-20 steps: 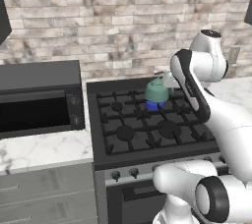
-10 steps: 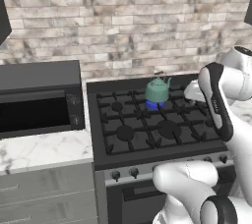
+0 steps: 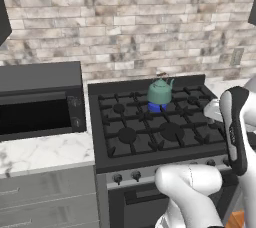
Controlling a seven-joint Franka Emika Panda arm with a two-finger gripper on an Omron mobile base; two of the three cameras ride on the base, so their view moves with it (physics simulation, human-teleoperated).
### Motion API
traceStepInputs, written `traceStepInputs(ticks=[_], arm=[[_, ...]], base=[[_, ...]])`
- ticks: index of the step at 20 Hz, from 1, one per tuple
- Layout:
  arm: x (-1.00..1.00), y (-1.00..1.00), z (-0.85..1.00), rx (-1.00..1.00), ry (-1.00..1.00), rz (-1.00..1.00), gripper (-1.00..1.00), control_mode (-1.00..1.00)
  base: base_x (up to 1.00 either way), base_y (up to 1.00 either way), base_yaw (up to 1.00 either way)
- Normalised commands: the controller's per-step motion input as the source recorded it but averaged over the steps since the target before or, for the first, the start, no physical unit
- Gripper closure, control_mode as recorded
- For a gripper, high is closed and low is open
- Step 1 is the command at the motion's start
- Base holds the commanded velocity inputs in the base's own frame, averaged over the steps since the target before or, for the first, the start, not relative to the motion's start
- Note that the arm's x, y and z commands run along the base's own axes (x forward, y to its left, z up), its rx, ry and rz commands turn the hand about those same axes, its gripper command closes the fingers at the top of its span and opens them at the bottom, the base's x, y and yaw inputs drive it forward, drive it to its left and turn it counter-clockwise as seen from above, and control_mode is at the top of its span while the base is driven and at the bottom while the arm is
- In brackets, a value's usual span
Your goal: Lower the heat of the kettle.
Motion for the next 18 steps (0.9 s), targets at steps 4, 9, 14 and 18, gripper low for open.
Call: traceStepInputs(ticks=[4, 9, 14, 18], arm=[[-0.25, -0.21, -0.24, 0.05, 0.00, -0.12, -1.00, -1.00], [-0.14, -0.13, -0.23, 0.01, 0.00, -0.05, -1.00, -1.00], [-0.11, -0.02, -0.32, 0.00, 0.01, -0.11, -1.00, -1.00], [-0.17, -0.09, -0.29, 0.00, 0.00, -0.10, -1.00, -1.00]], base=[[0.00, 0.00, 0.00], [0.00, 0.00, 0.00], [0.00, 0.00, 0.00], [0.00, 0.00, 0.00]])
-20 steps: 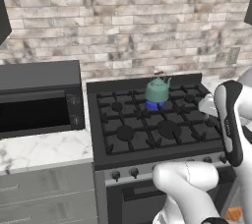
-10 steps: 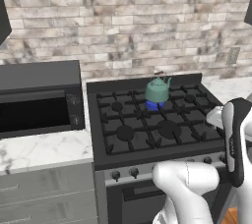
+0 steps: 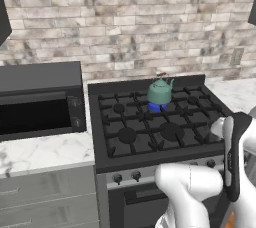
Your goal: Lower the heat of the kettle.
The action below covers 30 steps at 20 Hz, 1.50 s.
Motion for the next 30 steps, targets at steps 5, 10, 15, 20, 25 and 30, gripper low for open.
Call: traceStepInputs(ticks=[5, 10, 15, 20, 25, 30], arm=[[-0.02, -0.07, -0.22, 0.00, 0.00, -0.12, -1.00, -1.00], [0.00, 0.00, -0.23, 0.00, 0.00, -0.10, -1.00, -1.00], [-0.02, -0.03, -0.31, 0.02, 0.00, -0.01, -1.00, -1.00], [-0.18, -0.11, -0.36, 0.03, -0.04, 0.04, -1.00, -1.00], [-0.26, -0.06, -0.35, 0.00, -0.17, 0.20, -1.00, -1.00], [-0.05, -0.01, -0.32, 0.00, -0.14, 0.19, -1.00, -1.00]], base=[[0.00, 0.00, 0.00], [0.00, 0.00, 0.00], [0.00, 0.00, 0.00], [0.00, 0.00, 0.00], [0.00, 0.00, 0.00], [0.00, 0.00, 0.00]])
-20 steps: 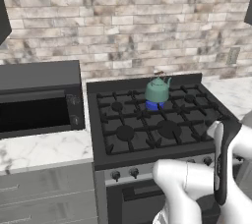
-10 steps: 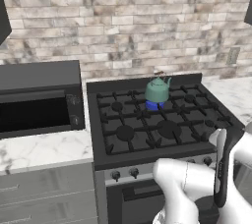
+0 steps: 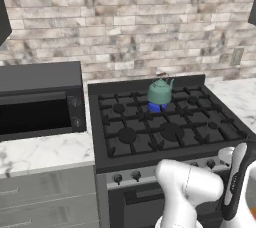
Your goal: Lower the heat of the kettle.
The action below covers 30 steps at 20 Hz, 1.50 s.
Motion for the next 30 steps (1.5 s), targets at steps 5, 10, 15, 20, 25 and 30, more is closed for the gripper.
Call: traceStepInputs(ticks=[5, 10, 15, 20, 25, 30], arm=[[0.05, 0.00, -0.31, 0.00, -0.16, 0.14, -1.00, -1.00], [0.06, -0.04, -0.20, 0.00, -0.20, 0.04, -1.00, -1.00], [0.05, -0.03, -0.20, 0.00, -0.27, 0.00, -1.00, -1.00], [0.11, -0.22, -0.19, 0.00, -0.14, 0.00, -1.00, -1.00], [0.20, -0.15, -0.16, 0.00, -0.04, -0.07, -1.00, -1.00], [0.20, -0.20, -0.11, 0.00, 0.00, -0.04, -1.00, -1.00]], base=[[0.00, 0.00, 0.00], [0.00, 0.00, 0.00], [0.00, 0.00, 0.00], [0.00, 0.00, 0.00], [0.00, 0.00, 0.00], [0.00, 0.00, 0.00]])
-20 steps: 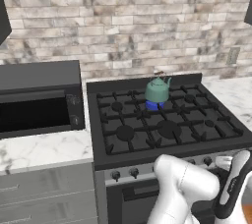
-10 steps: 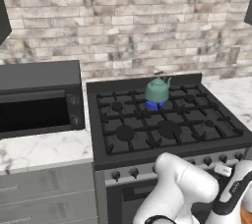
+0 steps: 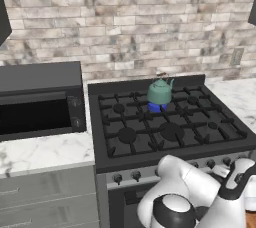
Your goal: Lower the heat of the kettle.
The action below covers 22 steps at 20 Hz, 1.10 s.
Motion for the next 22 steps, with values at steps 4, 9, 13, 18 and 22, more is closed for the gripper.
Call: traceStepInputs(ticks=[4, 9, 13, 18, 22], arm=[[0.25, -0.21, -0.14, 0.00, 0.00, -0.03, -1.00, -1.00], [0.09, -0.23, -0.20, 0.00, -0.19, 0.00, -1.00, -1.00], [0.00, -0.08, -0.15, -0.01, -0.27, 0.00, -1.00, -1.00], [0.05, 0.00, -0.06, -0.02, -0.19, 0.00, -1.00, -1.00], [0.17, 0.00, 0.00, 0.00, -0.01, 0.00, -1.00, -1.00]], base=[[0.00, 0.00, 0.00], [0.00, 0.00, 0.00], [0.00, 0.00, 0.00], [0.00, 0.00, 0.00], [0.00, 0.00, 0.00]])
